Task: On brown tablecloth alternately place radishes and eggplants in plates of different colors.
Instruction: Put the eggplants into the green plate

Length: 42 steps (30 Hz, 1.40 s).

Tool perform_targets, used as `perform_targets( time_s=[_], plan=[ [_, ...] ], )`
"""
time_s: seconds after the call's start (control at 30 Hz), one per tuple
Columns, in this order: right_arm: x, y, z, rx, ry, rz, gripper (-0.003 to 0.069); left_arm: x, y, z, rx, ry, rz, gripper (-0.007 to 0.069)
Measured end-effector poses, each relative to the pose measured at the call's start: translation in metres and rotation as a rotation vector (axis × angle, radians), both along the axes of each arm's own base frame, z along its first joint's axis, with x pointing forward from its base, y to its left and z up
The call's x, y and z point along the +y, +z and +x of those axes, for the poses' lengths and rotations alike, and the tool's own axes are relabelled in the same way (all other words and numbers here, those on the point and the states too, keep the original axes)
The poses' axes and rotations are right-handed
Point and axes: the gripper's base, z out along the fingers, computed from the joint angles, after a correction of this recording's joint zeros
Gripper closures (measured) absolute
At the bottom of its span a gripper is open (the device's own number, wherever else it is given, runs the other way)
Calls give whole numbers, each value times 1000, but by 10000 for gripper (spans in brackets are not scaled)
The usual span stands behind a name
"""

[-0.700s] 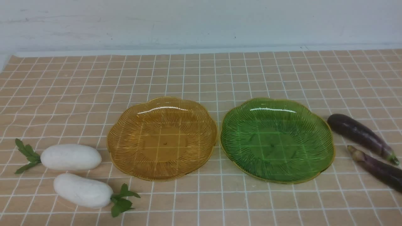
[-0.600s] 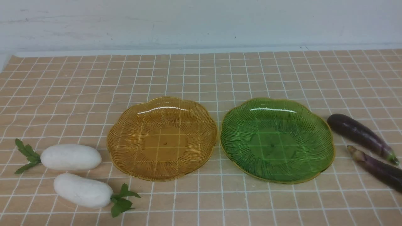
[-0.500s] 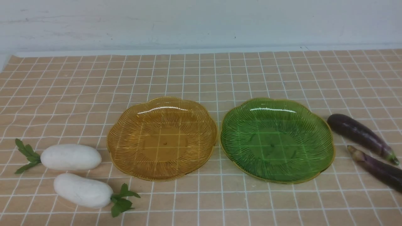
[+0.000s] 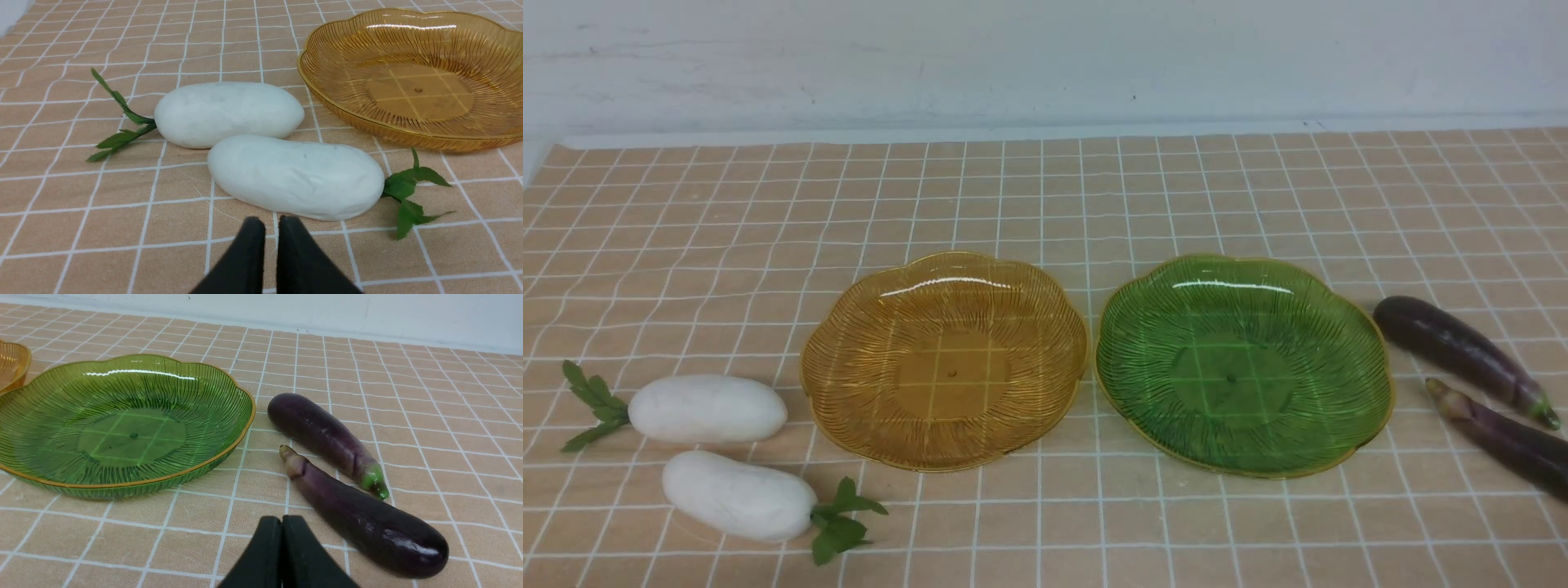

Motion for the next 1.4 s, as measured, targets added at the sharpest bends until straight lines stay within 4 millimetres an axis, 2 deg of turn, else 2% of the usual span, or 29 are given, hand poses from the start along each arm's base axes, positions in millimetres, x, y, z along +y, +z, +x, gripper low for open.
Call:
perform_targets(
  time_s=[0.7,0.77,0.87,1.0,1.07,1.13,1.2,1.23,1.27,1.33,1.4],
  plan=[
    [0,1,0,-9,-1,25,676,0,0,0,0,0,0,587],
    [3,2,0,-18,-10,169,676,0,0,0,0,0,0,587],
    [7,6,1,-25,-25,508,676,0,0,0,0,0,0,587],
    [11,10,1,-15,-42,870,676,0,0,0,0,0,0,587],
    [11,13,1,-34,-45,956,676,0,0,0,0,0,0,587],
    [9,17,2,-83,-44,949,676,0,0,0,0,0,0,587],
    [9,34,-1,-132,-4,862,676,0,0,0,0,0,0,587],
    [10,51,-3,-162,19,815,676,0,0,0,0,0,0,587],
    [11,78,-5,-183,51,721,673,0,0,0,1,0,0,587],
    [14,104,-1,-117,72,599,673,0,0,0,1,0,0,587],
    [17,115,10,31,71,503,673,0,0,0,1,0,0,587]
  ],
)
